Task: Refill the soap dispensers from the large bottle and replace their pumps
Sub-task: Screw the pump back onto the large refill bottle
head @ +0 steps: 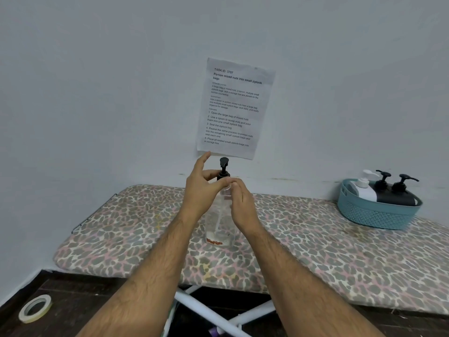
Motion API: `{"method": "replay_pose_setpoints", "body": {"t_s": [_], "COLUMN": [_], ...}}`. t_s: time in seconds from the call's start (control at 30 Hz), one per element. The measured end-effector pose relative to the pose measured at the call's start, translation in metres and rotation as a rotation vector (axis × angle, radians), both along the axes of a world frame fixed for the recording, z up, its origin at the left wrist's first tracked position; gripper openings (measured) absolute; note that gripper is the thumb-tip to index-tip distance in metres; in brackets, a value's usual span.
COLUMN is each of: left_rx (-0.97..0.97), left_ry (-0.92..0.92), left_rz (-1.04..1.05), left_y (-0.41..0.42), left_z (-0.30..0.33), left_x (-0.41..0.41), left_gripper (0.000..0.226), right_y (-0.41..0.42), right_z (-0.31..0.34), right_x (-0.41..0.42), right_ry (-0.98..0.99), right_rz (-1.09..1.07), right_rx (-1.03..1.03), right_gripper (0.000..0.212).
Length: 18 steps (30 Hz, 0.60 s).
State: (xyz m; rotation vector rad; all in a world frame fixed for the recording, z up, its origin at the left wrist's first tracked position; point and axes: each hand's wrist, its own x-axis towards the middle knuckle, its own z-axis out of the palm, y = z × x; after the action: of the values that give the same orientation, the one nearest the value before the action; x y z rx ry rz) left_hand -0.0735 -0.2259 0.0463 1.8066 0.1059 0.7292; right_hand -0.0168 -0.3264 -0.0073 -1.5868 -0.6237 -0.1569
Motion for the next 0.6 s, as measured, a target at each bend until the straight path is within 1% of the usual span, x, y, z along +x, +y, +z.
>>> {"method": "replay_pose_setpoints", "body": {"t_s": [0.07, 0.13, 0.27, 0.37, 0.53, 0.6], "left_rx": [0.02, 0.07, 0.094, 0.169, 0.233, 0.279], "left_ry": [0.037, 0.059, 0.087, 0.101, 0.018, 0.018], "left_rz": [-0.066, -0.064, 0.08, 0.199, 0.138, 0.116], "left_y": [0.004, 0.005, 0.001, -0.003, -0.002, 0.005], "left_z": [0.0, 0.001, 0.001, 0.001, 0.002, 0.0], "left_x": [0.0, 0.0, 0.0, -0.001, 0.0, 0.003], "left_gripper": [0.081, 0.075, 0.058, 0.044, 0.021, 0.021], "right_y": [0.0, 0.0, 0.0, 0.001, -0.001, -0.002], "right_z": [0.0, 0.0, 0.0, -0.001, 0.0, 0.003], "right_x": [-0.001, -0.002, -0.001, 0.001, 0.0, -0.001], "right_ry": [-0.004, -0.01, -0.002, 0.011, 0.04, 0.055], "right_rz": [-0.002, 0.0, 0.009, 0.003, 0.009, 0.013], "right_rx": [-0.001, 0.009, -0.005, -0.012, -0.012, -0.011], "right_gripper": [0.037, 0.036, 0.038, 0.041, 0.036, 0.034]}}
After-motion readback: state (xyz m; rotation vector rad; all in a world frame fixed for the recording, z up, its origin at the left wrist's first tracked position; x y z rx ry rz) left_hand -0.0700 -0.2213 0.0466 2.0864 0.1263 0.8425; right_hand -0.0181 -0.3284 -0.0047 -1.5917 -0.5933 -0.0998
